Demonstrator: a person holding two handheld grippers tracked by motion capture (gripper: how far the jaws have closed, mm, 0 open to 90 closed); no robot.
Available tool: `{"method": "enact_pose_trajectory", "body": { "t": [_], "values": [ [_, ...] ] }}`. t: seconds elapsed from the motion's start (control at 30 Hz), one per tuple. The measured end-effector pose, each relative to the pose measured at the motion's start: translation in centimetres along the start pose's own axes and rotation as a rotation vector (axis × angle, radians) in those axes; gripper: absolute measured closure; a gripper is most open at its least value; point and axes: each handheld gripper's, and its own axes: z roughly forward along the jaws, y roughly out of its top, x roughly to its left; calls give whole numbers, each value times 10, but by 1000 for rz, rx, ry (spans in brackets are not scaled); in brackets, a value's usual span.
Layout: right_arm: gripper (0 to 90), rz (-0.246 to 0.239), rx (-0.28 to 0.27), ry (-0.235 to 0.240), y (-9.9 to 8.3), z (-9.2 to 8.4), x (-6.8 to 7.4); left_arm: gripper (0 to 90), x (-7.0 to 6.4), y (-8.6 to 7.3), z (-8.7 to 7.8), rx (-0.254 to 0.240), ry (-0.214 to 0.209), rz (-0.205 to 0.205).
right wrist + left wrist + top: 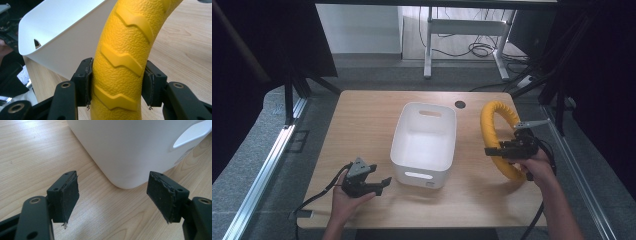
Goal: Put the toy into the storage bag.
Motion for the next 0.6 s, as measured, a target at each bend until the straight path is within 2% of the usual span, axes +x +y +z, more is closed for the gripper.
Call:
{"method": "enact_pose_trajectory", "body": {
  "t": [0.6],
  "values": [
    [492, 23, -101, -14, -1, -18, -4, 258, 0, 0, 1, 1, -1, -3]
  ]
}}
